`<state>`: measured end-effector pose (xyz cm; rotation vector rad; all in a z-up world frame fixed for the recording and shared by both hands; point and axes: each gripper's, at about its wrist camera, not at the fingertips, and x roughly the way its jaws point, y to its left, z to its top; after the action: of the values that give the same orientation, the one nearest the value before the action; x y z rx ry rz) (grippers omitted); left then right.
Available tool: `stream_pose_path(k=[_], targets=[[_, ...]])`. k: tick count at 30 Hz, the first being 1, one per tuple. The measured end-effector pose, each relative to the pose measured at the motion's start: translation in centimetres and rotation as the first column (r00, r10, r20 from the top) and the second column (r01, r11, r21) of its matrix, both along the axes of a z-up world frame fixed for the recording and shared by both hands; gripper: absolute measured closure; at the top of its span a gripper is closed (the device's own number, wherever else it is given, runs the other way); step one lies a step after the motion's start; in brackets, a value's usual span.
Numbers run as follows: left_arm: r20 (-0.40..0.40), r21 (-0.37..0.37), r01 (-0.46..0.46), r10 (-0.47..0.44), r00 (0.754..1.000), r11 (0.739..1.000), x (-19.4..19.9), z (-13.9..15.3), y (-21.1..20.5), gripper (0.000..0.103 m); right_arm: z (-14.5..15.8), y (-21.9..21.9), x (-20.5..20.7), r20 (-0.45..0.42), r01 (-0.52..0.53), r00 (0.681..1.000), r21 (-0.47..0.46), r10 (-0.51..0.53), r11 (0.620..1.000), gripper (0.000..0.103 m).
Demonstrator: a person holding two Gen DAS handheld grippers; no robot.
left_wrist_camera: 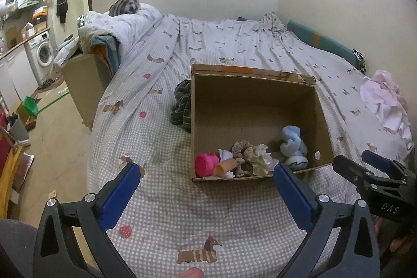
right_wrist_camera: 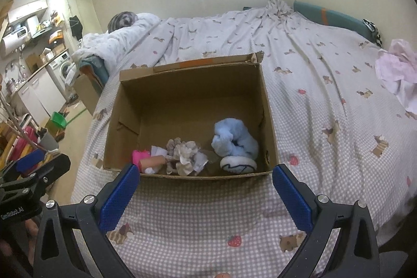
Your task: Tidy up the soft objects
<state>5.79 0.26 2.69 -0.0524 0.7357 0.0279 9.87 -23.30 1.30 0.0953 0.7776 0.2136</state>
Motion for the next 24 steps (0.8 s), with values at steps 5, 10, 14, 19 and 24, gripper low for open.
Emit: stream_pose_path(k=[5,10,14,19,24], targets=[[-0.015,-0.006,0.008,-0.008,1.0,1.0,0.43,-0.44,-0.26,0.001,-0.33,0.27,0.17,-0.006,-0.004,1.0,-0.01,0.004,1.0,0.0],[-0.028,-0.016,0.003,-0.004,1.0,1.0,0.74,-0.78,-0.11,0.001,-0.61,0.54,0.35,-0.012,-0.005,1.0,-0.017,0.005,1.0,0.0],[-0.029,-0.02,0.001,-0.001,1.0,1.0,0.83,-0.85,-0.02,0.001,-0.75,0.75,0.35,-0.016,-0.007,1.0,-0.03,0.007,1.0,0.0],[-0.032,-0.027,-0.004,0.003,0.999,1.0,0.78,-0.81,0.26,0.001,-0.78,0.86,0.35,-0.02,-0.005,1.0,-0.036,0.004,0.999,0.0],[-0.034,-0.037,-0.007,0.006,0.999,0.999,0.84,-0.82,0.55,0.001,-0.81,0.83,0.36,-0.02,-0.001,1.0,-0.035,0.0,0.999,0.0]])
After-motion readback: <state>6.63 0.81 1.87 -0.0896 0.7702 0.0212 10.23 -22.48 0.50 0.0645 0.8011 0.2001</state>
